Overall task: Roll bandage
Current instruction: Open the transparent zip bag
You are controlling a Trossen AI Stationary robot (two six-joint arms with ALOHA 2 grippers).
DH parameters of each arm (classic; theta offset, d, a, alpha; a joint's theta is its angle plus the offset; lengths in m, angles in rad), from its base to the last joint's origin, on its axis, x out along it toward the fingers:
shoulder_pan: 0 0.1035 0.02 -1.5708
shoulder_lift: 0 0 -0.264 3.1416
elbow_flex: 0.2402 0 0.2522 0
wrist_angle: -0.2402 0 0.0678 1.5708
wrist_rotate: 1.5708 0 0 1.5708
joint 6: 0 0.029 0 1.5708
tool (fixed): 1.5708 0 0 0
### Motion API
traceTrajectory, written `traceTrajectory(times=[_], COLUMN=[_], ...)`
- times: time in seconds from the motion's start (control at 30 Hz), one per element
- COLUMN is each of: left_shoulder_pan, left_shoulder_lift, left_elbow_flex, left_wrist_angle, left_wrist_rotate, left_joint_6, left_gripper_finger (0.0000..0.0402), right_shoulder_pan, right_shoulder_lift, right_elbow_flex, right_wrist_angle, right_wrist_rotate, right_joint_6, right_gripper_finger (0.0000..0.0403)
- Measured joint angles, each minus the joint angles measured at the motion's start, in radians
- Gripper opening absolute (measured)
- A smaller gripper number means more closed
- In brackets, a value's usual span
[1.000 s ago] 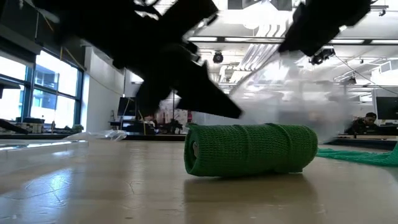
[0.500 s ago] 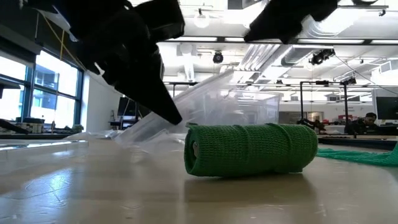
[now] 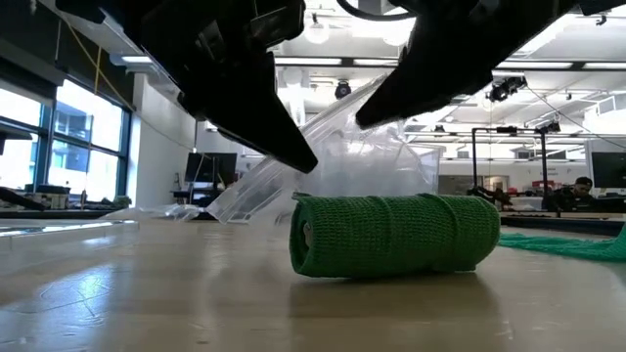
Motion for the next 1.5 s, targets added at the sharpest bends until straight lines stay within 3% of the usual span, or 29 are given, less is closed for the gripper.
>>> traceTrajectory(times=[0.1, 0.37, 0.47, 0.6, 0.9, 1.1, 1.5], left_shoulder_pan=[-0.003, -0.037, -0.071, -0.097, -0.059, -0.035, -0.026], left_shoulder_lift=[0.0, -0.03, -0.044, -0.046, -0.036, -0.036, -0.036], left_elbow_flex=[0.0, 0.0, 0.0, -0.001, -0.001, -0.022, -0.108], left_wrist_angle=[0.004, -0.021, 0.016, 0.044, 0.078, 0.105, 0.135], left_wrist_rotate=[0.0, 0.028, -0.08, -0.203, -0.195, -0.112, -0.13], left_joint_6=[0.015, 0.113, 0.161, 0.182, 0.18, 0.181, 0.09], left_gripper_finger=[0.0007, 0.0082, 0.0098, 0.01, 0.0086, 0.0082, 0.0082], right_shoulder_pan=[0.002, 0.036, 0.051, 0.06, 0.06, 0.06, 0.069], right_shoulder_lift=[0.0, 0.0, 0.0, 0.0, 0.0, 0.0, -0.001], right_elbow_flex=[0.0, -0.001, -0.001, -0.001, -0.002, -0.002, -0.002], right_wrist_angle=[-0.01, -0.061, -0.067, -0.063, -0.052, -0.052, 0.046], right_wrist_rotate=[0.0, -0.001, -0.001, -0.002, -0.002, -0.002, 0.003], right_joint_6=[-0.035, -0.044, -0.054, -0.059, -0.059, -0.06, -0.135], right_gripper_finger=[0.0011, 0.0003, 0.0001, 0.0, 0.0, 0.0, 0.0])
